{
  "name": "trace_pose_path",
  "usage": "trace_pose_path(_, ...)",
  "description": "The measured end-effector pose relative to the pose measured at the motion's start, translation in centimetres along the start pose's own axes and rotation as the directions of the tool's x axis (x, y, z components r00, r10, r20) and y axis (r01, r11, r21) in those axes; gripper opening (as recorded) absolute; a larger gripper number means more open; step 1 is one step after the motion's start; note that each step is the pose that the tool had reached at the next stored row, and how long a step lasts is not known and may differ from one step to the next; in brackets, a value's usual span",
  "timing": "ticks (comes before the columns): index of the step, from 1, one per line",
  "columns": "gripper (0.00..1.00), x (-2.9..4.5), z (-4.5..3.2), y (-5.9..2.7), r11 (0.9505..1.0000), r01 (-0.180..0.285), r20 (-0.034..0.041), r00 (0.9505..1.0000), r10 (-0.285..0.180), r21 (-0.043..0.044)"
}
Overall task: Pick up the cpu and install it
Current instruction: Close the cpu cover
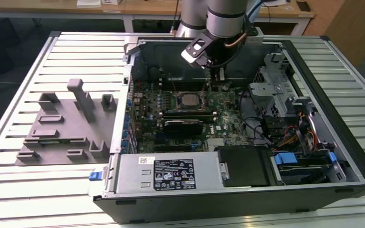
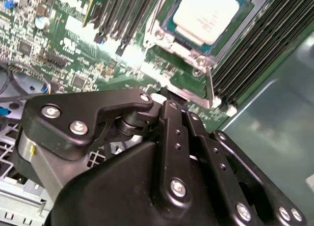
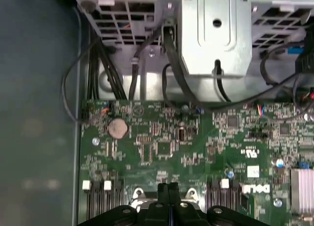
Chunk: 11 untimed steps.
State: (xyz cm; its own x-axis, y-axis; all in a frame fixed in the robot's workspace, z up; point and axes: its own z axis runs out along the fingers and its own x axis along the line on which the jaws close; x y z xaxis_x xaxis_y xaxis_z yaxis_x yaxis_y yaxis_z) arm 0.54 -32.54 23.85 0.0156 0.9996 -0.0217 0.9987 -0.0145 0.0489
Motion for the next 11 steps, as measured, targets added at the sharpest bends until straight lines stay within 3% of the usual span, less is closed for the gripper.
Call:
trace_pose_path(4, 0.11, 0.00, -0.06, -1.05, 1.0000, -0.001, -0.0019, 1.0000, 0.001, -0.0023)
trace_pose_path(11, 0.11, 0.00, -0.07, -1.39, 1.0000, -0.001, -0.0031, 1.0000, 0.001, -0.0023)
